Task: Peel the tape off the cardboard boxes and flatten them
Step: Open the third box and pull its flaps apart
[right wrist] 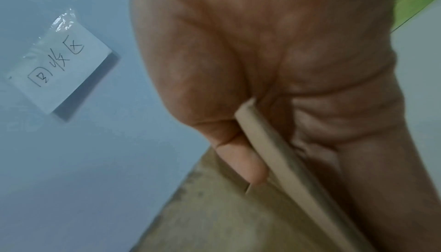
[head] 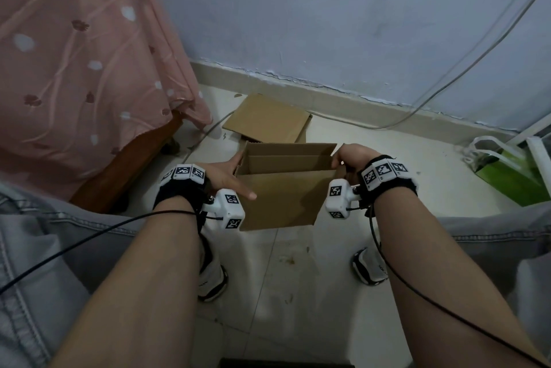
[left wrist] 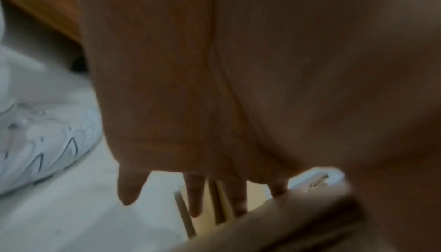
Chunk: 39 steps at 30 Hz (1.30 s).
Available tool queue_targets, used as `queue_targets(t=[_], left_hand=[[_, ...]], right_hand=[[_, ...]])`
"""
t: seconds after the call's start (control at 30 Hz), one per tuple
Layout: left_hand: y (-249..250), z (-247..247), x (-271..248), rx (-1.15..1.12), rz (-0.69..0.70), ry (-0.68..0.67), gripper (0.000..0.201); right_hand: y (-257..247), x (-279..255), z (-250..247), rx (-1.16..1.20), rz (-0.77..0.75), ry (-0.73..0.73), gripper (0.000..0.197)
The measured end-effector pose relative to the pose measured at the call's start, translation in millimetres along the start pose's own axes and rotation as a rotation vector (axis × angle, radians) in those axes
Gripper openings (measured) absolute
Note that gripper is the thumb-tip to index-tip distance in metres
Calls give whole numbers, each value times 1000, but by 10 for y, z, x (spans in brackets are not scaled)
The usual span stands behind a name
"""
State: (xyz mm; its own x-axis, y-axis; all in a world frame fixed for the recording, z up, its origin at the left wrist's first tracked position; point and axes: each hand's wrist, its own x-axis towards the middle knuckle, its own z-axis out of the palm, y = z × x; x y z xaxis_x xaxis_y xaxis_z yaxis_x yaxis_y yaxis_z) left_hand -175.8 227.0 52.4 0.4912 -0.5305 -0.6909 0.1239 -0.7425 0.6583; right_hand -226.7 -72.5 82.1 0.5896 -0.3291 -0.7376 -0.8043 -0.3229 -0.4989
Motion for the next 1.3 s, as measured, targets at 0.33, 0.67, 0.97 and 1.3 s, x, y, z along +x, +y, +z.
queue_targets(t=[0.33, 0.67, 0.97, 1.3], left_hand=[[-178, 229, 166, -589, 77, 158, 52], [-53, 194, 73, -877, 170, 213, 40], [-18, 129, 71, -1091, 263, 223, 37], [-78, 186, 249, -1253, 171, 241, 32]], right_hand=[[-32, 96, 34, 460, -100, -7, 59], [61, 21, -13, -49, 80, 174, 89], [-214, 163, 17, 207, -63, 151, 102], [236, 428, 361, 259, 12, -143, 71]])
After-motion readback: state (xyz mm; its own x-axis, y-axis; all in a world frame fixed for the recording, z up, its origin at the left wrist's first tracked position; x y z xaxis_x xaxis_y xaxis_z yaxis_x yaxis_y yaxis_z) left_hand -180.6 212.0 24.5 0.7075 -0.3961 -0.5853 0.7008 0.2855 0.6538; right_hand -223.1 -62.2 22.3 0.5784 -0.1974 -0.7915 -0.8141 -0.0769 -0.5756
